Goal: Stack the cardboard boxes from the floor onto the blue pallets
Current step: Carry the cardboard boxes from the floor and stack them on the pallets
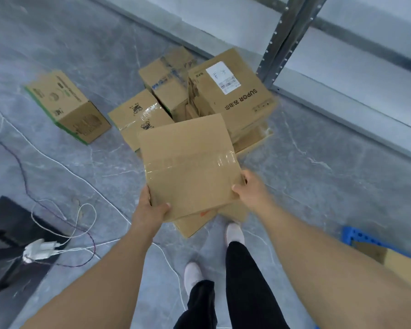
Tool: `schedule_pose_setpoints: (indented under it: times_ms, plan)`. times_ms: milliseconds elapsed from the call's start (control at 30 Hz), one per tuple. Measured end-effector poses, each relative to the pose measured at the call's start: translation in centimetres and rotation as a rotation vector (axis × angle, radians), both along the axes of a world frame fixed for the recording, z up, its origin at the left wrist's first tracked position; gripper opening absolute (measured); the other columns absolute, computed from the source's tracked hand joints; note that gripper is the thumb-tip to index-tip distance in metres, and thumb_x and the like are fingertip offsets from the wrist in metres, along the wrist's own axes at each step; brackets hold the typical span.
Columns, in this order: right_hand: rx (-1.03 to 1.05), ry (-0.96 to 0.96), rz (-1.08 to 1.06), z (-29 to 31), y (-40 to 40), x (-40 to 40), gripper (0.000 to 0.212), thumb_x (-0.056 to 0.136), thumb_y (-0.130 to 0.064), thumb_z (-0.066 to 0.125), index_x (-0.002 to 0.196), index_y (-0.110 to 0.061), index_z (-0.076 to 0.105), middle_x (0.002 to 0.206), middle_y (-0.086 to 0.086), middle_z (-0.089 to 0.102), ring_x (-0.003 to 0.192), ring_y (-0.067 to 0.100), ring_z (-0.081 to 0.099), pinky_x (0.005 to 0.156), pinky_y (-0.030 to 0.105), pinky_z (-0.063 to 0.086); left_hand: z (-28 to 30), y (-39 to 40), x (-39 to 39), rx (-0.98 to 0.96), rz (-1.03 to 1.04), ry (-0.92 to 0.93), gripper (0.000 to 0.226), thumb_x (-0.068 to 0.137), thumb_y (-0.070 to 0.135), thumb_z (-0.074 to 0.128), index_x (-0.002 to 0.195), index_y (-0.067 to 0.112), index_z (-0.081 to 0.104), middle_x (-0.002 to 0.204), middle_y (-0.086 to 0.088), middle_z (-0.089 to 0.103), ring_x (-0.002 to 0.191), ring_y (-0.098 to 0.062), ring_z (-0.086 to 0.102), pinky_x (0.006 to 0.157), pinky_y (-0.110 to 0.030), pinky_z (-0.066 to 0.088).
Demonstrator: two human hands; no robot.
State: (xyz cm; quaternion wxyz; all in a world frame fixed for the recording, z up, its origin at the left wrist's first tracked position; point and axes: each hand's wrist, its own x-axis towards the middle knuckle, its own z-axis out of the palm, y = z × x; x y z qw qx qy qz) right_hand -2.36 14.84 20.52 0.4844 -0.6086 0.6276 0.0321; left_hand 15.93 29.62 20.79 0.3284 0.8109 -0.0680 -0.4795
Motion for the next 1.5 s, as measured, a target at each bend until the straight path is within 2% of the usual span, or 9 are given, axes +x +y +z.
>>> schedule_pose_setpoints:
  times_ms: [67, 300, 400, 467, 600, 767, 1033, 1367, 1500]
  plan:
    - [-0.011, 0.011, -0.079, 2.2, 1.9, -2.4, 0.026, 0.088, -0.014, 0.053, 0.113, -0.017, 0.053, 0.081, -0.012, 0.051, 0.081, 0.014, 0.05, 0.071, 0.027, 0.035, 2.2, 0.6, -1.8, -0.003, -0.064, -0.006, 0.073, 0.086, 0.015, 0.059, 0.143, 0.04, 0.022, 0.133, -0.001, 0.05, 0.116, -0.028, 0.051, 0.099, -0.049, 0.043]
    - [-0.012, 0.011, -0.344, 7.7, 7.6, -13.6, 0.039, 0.088, -0.01, 0.053, 0.127, -0.012, 0.048, 0.119, 0.012, 0.06, 0.108, 0.028, 0.056, 0.086, 0.03, 0.042, 8.0, 0.9, -10.6, -0.046, -0.315, -0.017, 0.075, 0.087, 0.011, 0.057, 0.146, 0.038, 0.019, 0.134, -0.002, 0.048, 0.113, -0.029, 0.05, 0.096, -0.048, 0.044]
    - [-0.045, 0.043, -0.419, 10.2, 9.9, -19.5, 0.041, 0.089, -0.013, 0.052, 0.129, -0.015, 0.047, 0.12, 0.009, 0.06, 0.108, 0.026, 0.056, 0.077, 0.026, 0.037, 9.8, 1.0, -15.9, -0.073, -0.438, -0.032, 0.072, 0.088, 0.011, 0.056, 0.146, 0.033, 0.02, 0.135, -0.003, 0.047, 0.111, -0.029, 0.05, 0.093, -0.045, 0.045]
    - [-0.062, 0.048, -0.482, 11.7, 11.8, -23.7, 0.042, 0.09, -0.016, 0.051, 0.131, -0.019, 0.046, 0.119, 0.007, 0.06, 0.108, 0.025, 0.056, 0.083, 0.028, 0.041, 10.8, 1.3, -19.7, -0.088, -0.527, -0.042, 0.068, 0.088, 0.012, 0.056, 0.144, 0.032, 0.024, 0.132, -0.003, 0.049, 0.107, -0.029, 0.052, 0.091, -0.045, 0.046]
    - [-0.074, 0.018, -0.63, 14.3, 16.4, -32.5, 0.042, 0.092, -0.018, 0.049, 0.133, -0.022, 0.043, 0.119, 0.004, 0.059, 0.107, 0.024, 0.057, 0.078, 0.029, 0.042, 11.8, 2.1, -27.6, -0.054, -0.714, -0.099, 0.067, 0.086, 0.021, 0.061, 0.144, 0.027, 0.028, 0.131, -0.011, 0.049, 0.117, -0.036, 0.047, 0.098, -0.054, 0.041]
    - [-0.122, 0.028, -0.77, 16.4, 22.6, -43.1, 0.041, 0.092, -0.018, 0.049, 0.133, -0.02, 0.042, 0.122, 0.004, 0.058, 0.103, 0.022, 0.057, 0.069, 0.026, 0.04, 13.0, 4.2, -38.1, -0.116, -0.828, -0.056, 0.041, 0.086, 0.013, 0.06, 0.124, 0.02, 0.046, 0.114, -0.013, 0.058, 0.096, -0.032, 0.055, 0.09, -0.052, 0.045]
    - [-0.146, -0.019, -1.018, 18.5, 30.1, -54.9, 0.049, 0.094, -0.015, 0.047, 0.142, -0.016, 0.034, 0.131, 0.008, 0.053, 0.115, 0.024, 0.053, 0.09, 0.032, 0.045, 14.8, 6.8, -51.3, -0.179, -1.023, -0.058, 0.048, 0.087, 0.012, 0.059, 0.131, 0.02, 0.044, 0.115, -0.009, 0.059, 0.099, -0.032, 0.055, 0.089, -0.051, 0.046]
    - [-0.201, 0.081, -1.378, 19.7, 36.7, -61.4, 0.051, 0.094, -0.017, 0.046, 0.143, -0.021, 0.032, 0.095, -0.009, 0.048, 0.069, 0.004, 0.05, 0.052, 0.019, 0.038, 17.5, 6.0, -62.6, -0.227, -1.369, 0.07, 0.063, 0.09, 0.01, 0.057, 0.145, 0.018, 0.029, 0.137, -0.009, 0.049, 0.117, -0.029, 0.05, 0.095, -0.043, 0.043]
    - [-0.206, 0.099, -1.534, 20.6, 40.0, -63.3, 0.054, 0.095, -0.018, 0.045, 0.146, -0.022, 0.027, 0.115, -0.001, 0.053, 0.067, 0.006, 0.046, 0.048, 0.017, 0.035, 18.7, 6.8, -67.0, -0.245, -1.553, 0.077, 0.071, 0.089, 0.018, 0.058, 0.149, 0.022, 0.02, 0.145, -0.005, 0.04, 0.126, -0.027, 0.044, 0.105, -0.041, 0.037]
